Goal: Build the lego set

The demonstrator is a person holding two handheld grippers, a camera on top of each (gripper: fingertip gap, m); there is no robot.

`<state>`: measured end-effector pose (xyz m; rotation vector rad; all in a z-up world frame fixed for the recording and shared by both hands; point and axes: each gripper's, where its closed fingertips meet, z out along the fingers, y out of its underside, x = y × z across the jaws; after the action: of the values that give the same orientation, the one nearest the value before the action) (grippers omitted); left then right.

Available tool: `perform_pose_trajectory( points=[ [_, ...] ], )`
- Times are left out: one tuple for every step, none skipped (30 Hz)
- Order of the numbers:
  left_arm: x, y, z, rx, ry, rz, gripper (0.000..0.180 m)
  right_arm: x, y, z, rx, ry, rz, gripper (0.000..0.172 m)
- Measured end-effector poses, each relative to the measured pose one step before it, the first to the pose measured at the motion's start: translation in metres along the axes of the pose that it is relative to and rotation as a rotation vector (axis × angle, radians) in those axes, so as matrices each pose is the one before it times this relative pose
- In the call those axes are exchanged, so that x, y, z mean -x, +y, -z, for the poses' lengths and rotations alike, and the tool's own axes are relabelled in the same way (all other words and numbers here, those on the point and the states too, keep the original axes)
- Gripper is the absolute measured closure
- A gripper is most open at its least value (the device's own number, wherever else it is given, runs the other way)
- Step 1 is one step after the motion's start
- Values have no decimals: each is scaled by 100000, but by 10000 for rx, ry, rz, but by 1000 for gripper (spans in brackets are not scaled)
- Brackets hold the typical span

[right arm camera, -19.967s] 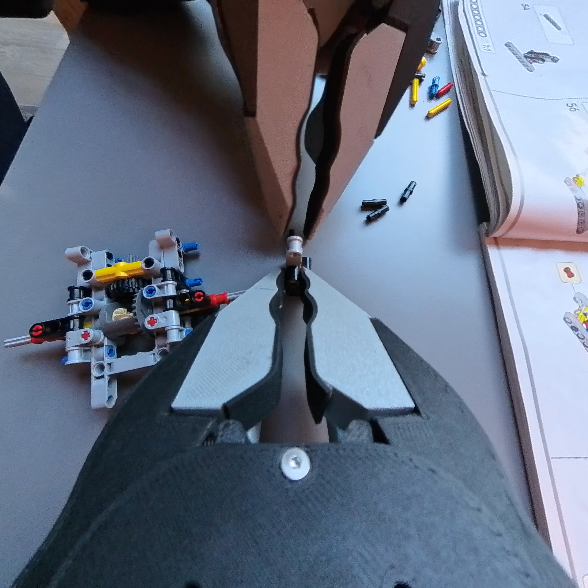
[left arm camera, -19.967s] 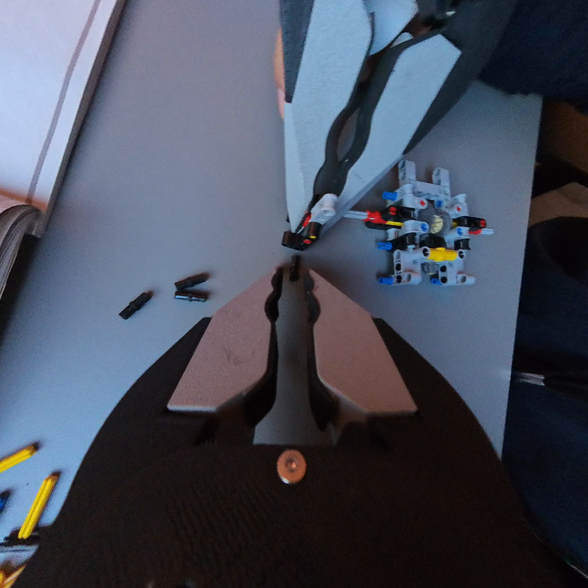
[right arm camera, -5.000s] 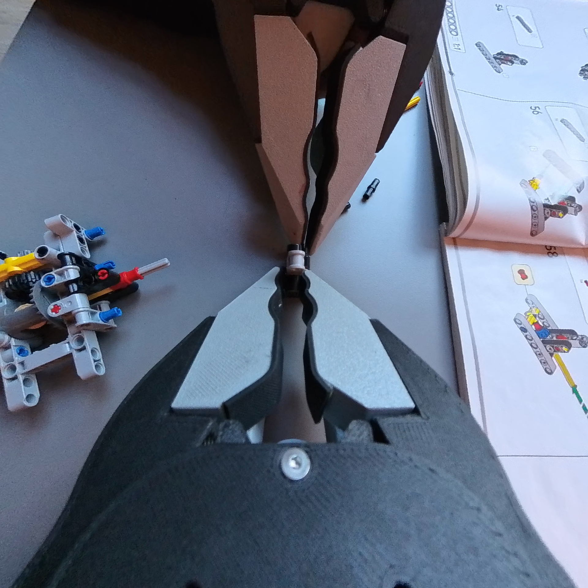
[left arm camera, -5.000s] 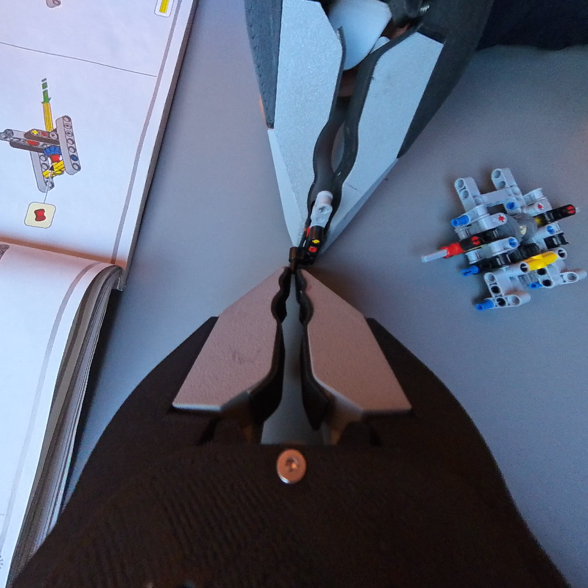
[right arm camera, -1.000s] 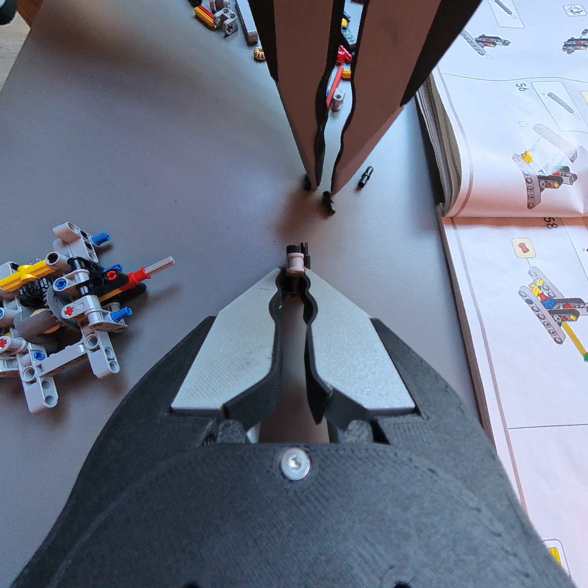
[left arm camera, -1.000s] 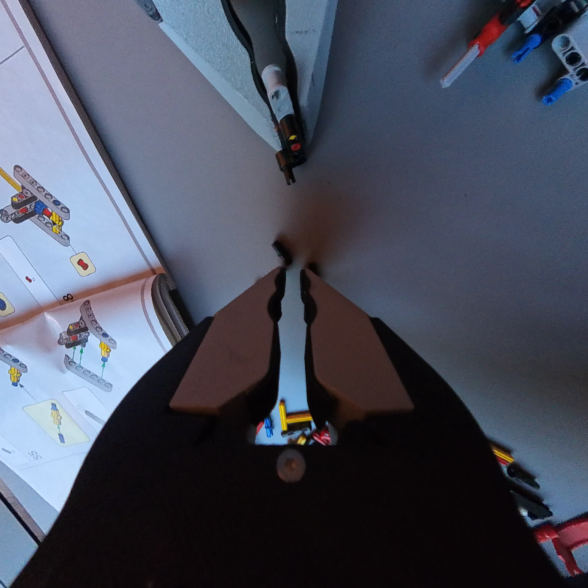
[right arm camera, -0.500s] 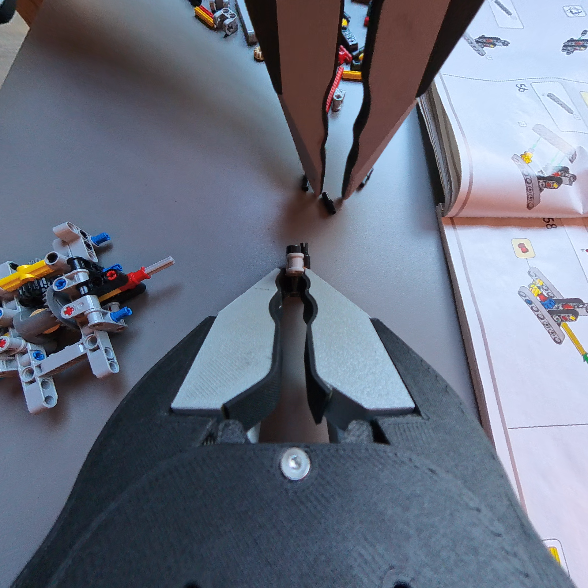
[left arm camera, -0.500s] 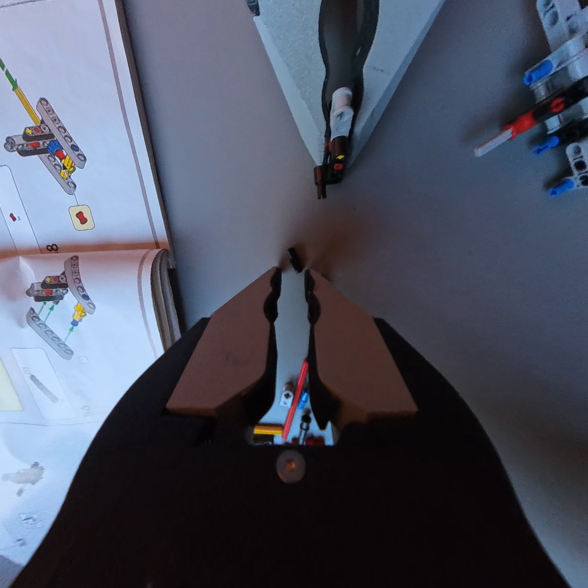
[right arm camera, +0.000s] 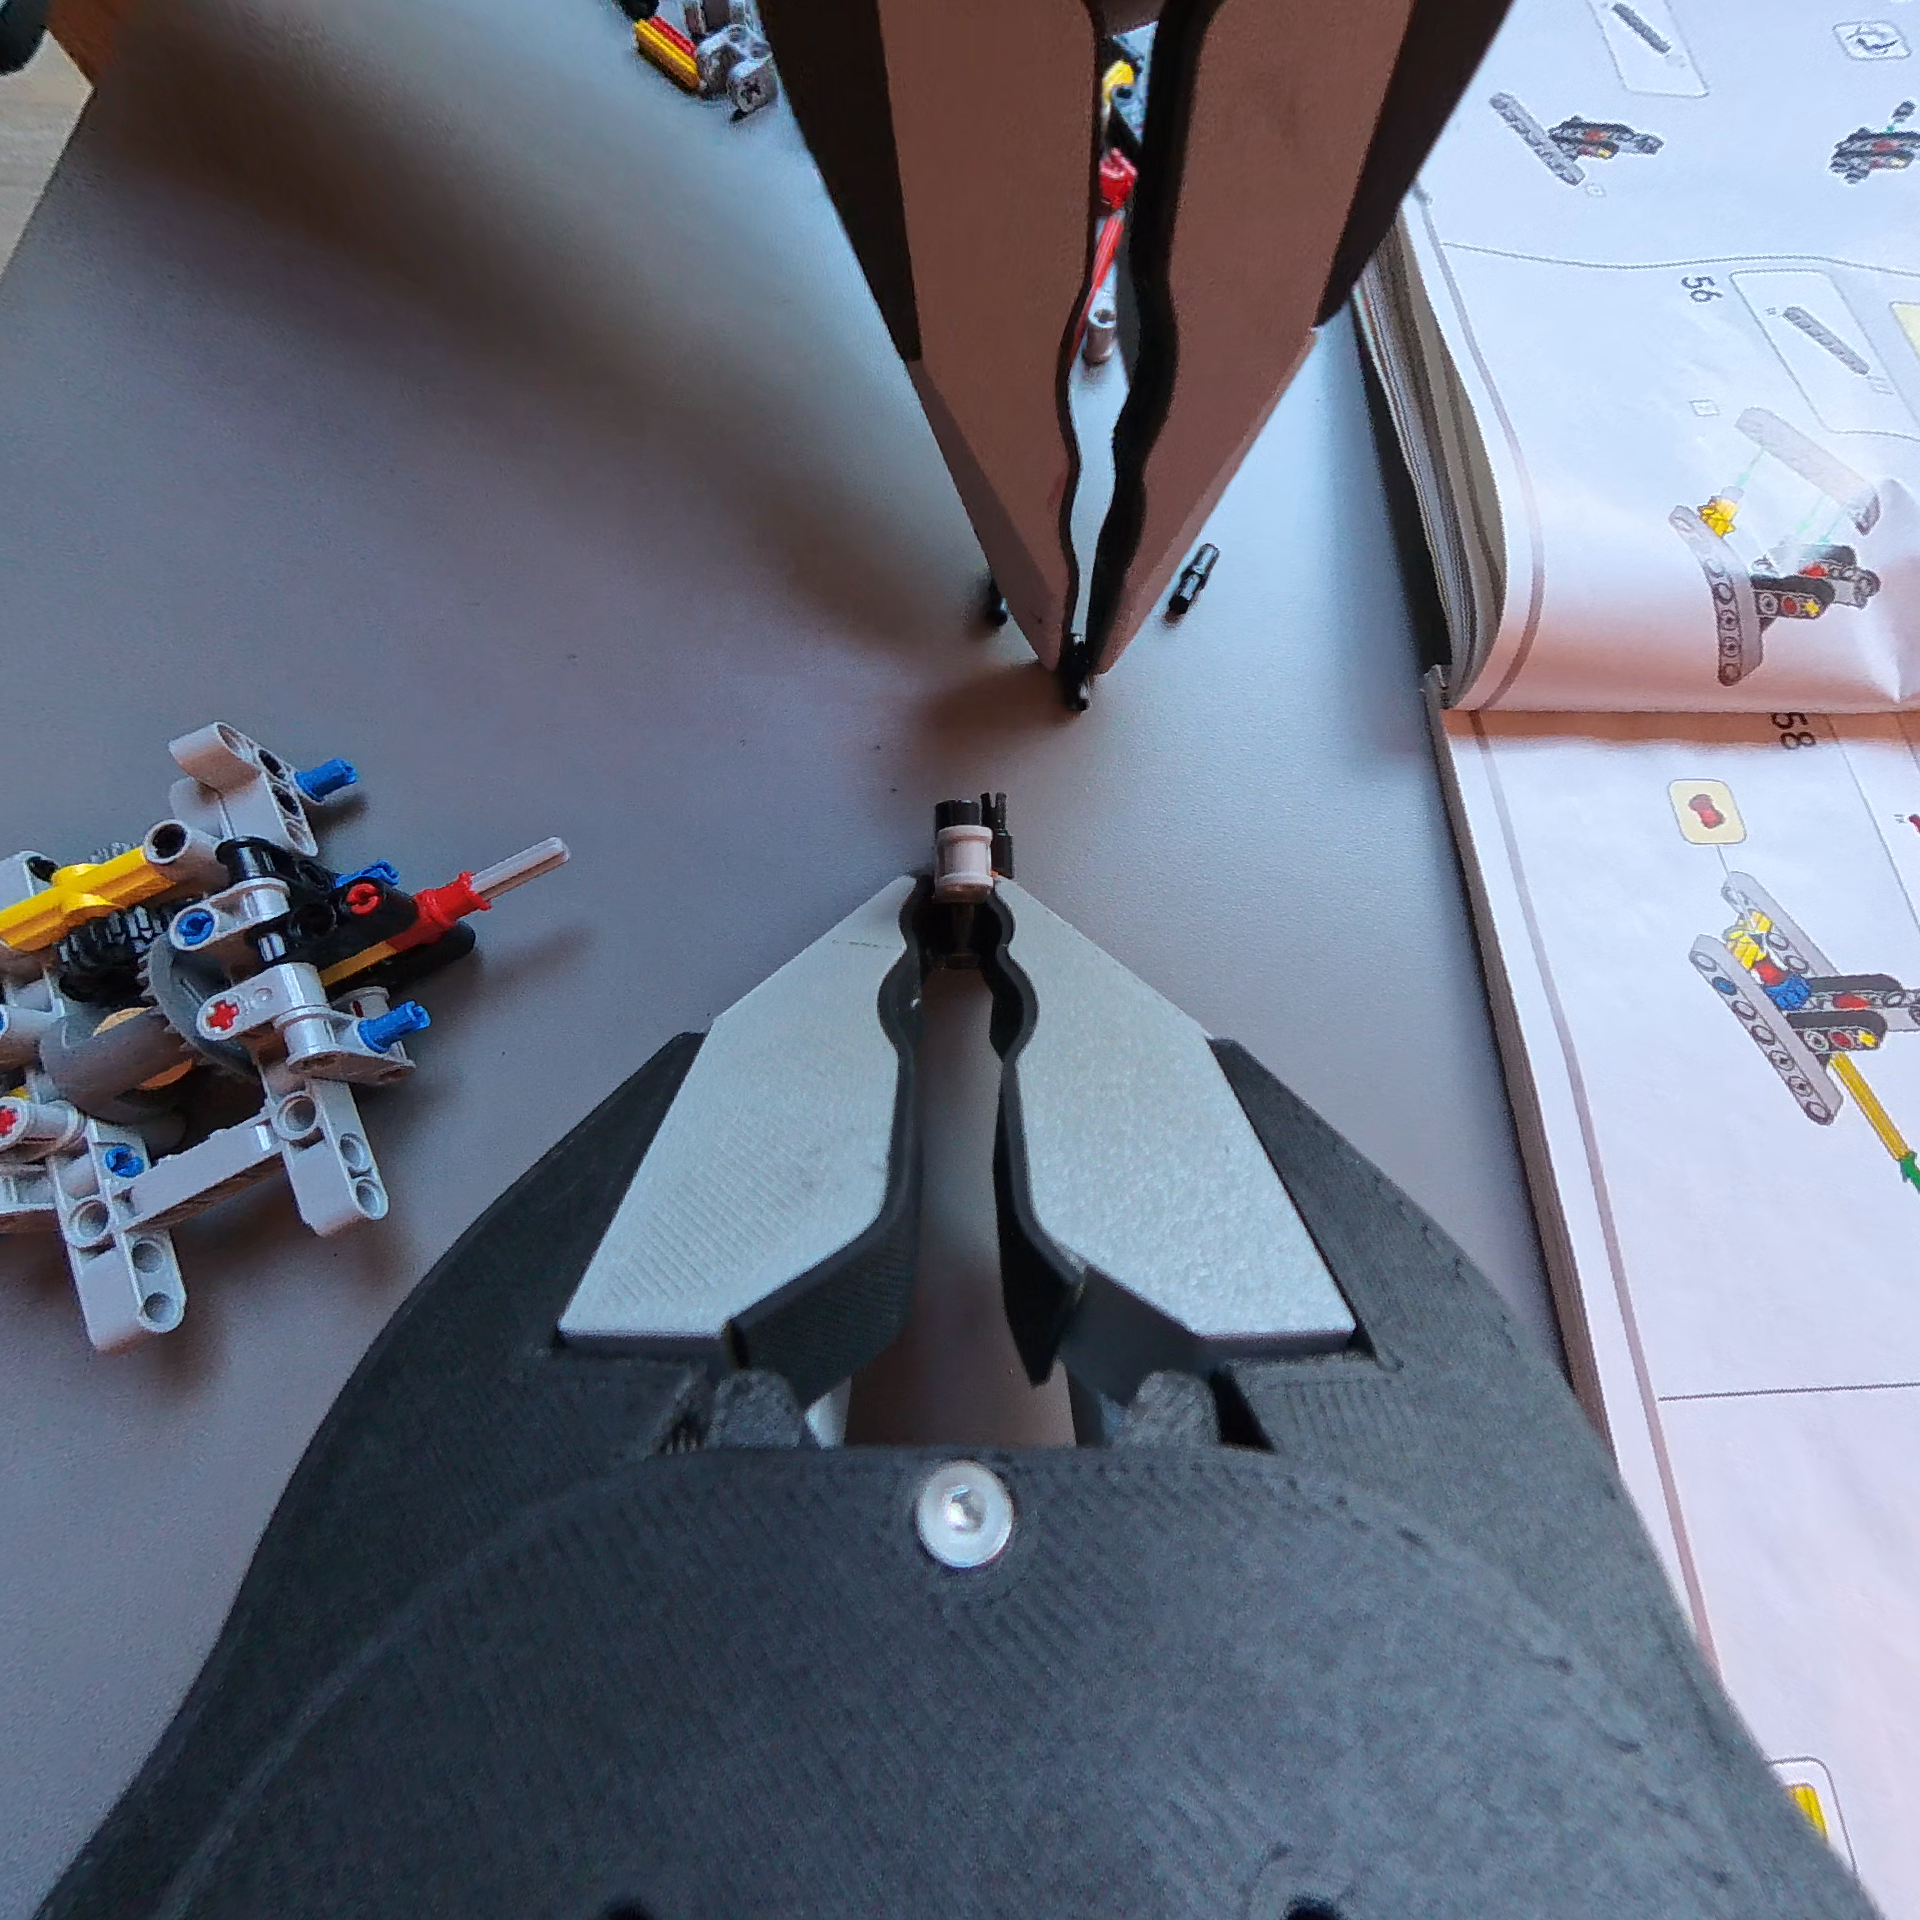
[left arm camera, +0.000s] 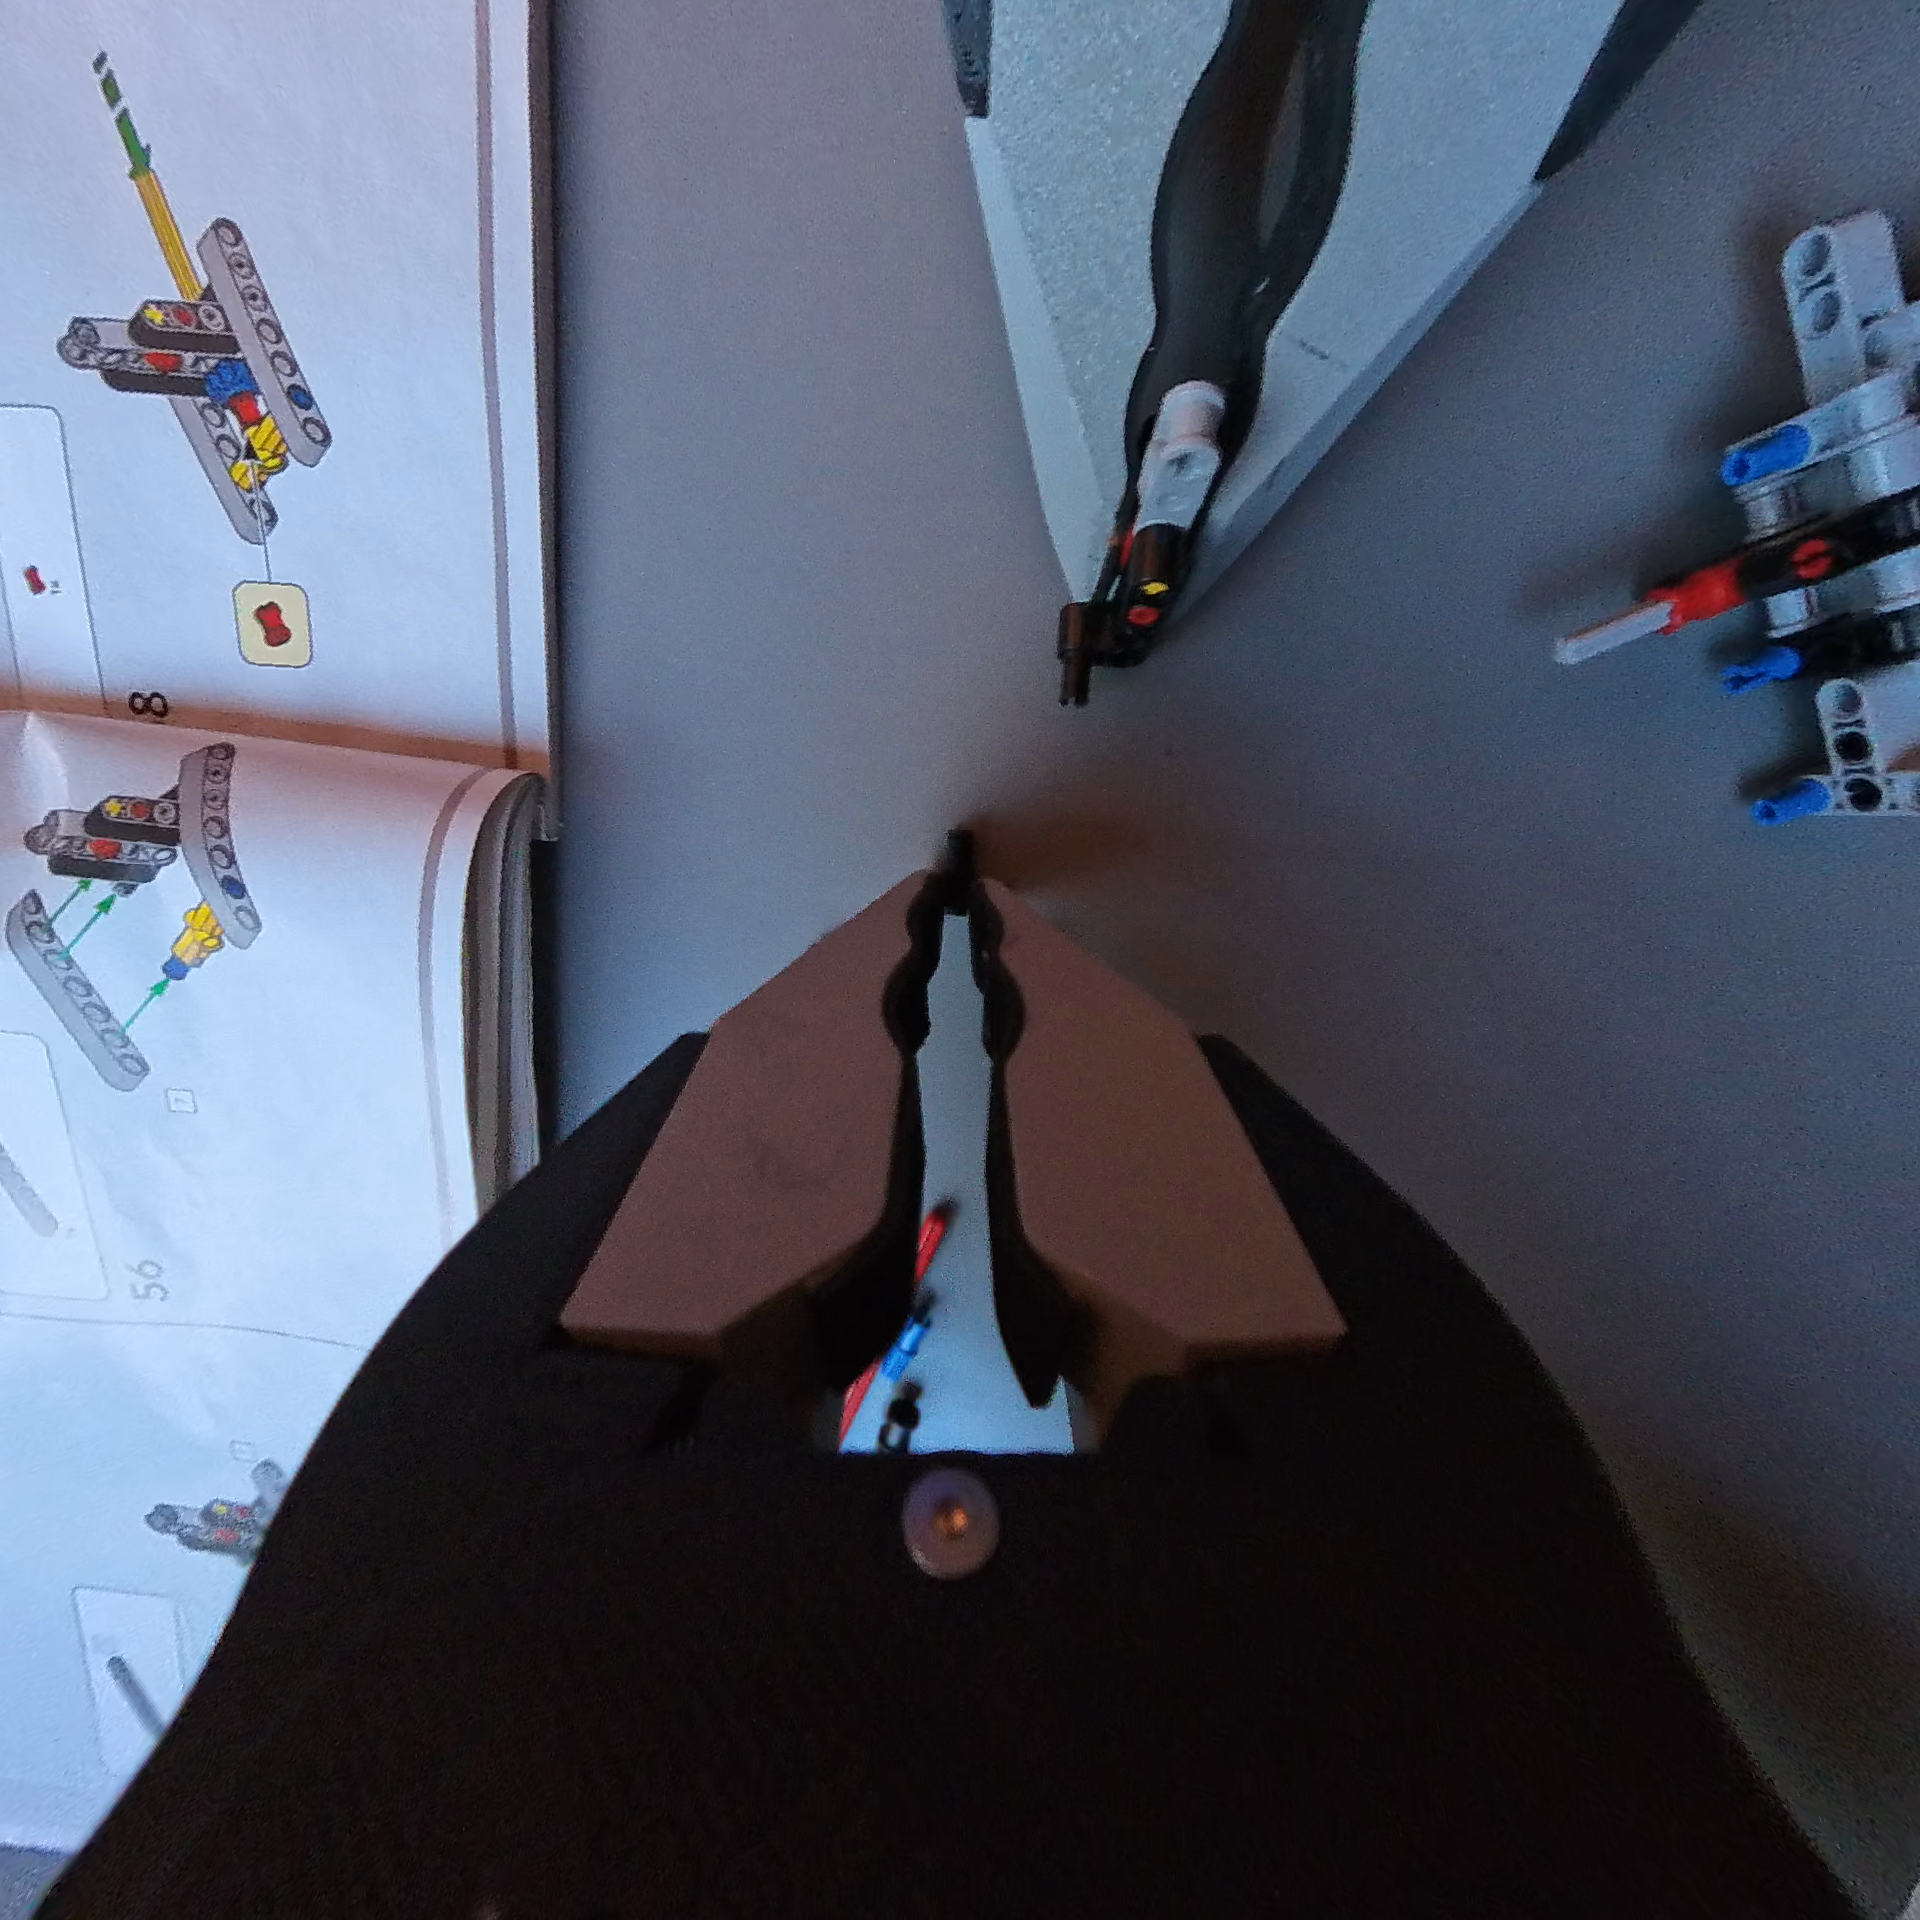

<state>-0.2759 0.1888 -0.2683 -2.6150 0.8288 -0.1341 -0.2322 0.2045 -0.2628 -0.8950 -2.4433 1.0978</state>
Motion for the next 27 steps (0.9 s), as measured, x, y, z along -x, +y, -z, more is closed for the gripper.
perform_pose_trajectory(
  points=[
    [-202, -85, -27, -70, 22, -36, 178, -4, 5, 5, 0, 0, -2, 166],
    [-106, -57, -22, -63, -54, -112, 178, -5, 1, 0, 1, 5, -1, 166],
    [-100, -65, -26, -71, -49, -46, 178, -26, 9, 8, 4, 22, 4, 166],
    [-114, -113, -32, -125, -25, 81, 179, -28, 15, 11, 9, 39, 14, 166],
    [-184, -181, -64, -215, -4, 125, 179, 2, 9, 22, 9, 33, 33, 166],
    [-124, -198, -66, -269, -74, 120, 178, 33, -12, 15, -7, 23, 59, 166],
    [-152, -181, -68, -303, -78, 108, 178, 23, -39, 41, -35, 32, 59, 166],
    [-170, -198, -63, -331, -66, 123, 179, -23, -60, 53, -46, 38, 21, 166],
    [-149, -213, -104, -346, -63, 87, 179, 3, -59, 63, -57, 5, -1, 167],
    [-131, -168, -81, -314, -62, 28, 179, 12, -76, 64, -65, -16, -12, 166],
    [-133, -26, 13, -108, -31, -49, 179, -32, -80, 78, -72, -13, -54, 166],
    [-18, 18, 173, 35, -119, -183, 178, -43, -98, 78, -84, -46, -94, 167],
    [-1, -282, 260, -163, -150, -266, 179, -17, -86, 70, -74, -91, -123, 167],
    [-82, -411, 242, -282, -54, -127, 179, -36, -53, 64, -54, -93, -151, 167],
    [-186, -301, 159, -223, 77, 45, 179, -38, -55, 45, -46, -100, -157, 167],
    [-131, -212, 121, -205, 46, 61, 179, -7, -17, 25, -19, -109, -143, 167],
    [-19, -201, 52, -212, -29, -6, 179, -76, -12, 2, -3, -50, -134, 167],
    [63, -74, -5, -127, -52, -9, 179, -137, 14, -4, 5, 2, -132, 167],
    [27, 23, -55, -41, -4, 23, 179, -139, 24, -21, 22, 5, -139, 167],
    [-136, -31, -61, -63, 101, 27, 179, -99, 60, -47, 49, -28, -144, 167],
    [-68, -87, -80, -97, 48, 56, 179, -18, 114, -75, 84, -78, -135, 167],
    [-8, -126, -83, -103, -8, 39, 179, 32, 143, -99, 114, -103, -122, 167],
    [-62, -42, -107, -41, 23, -8, 179, 43, 132, -89, 107, -97, -91, 167],
    [-4, 73, -140, 28, -10, -26, 179, 38, 72, -72, 61, -81, -71, 167],
    [58, 193, -172, 89, -58, -38, 179, -3, 12, -11, 7, -51, -79, 167],
    [34, 308, -206, 165, -40, -36, 179, -7, 3, 20, -5, -36, -90, 167],
    [37, 312, -236, 188, -53, -44, 179, -14, 8, 19, -13, -26, -100, 167]
  ],
)
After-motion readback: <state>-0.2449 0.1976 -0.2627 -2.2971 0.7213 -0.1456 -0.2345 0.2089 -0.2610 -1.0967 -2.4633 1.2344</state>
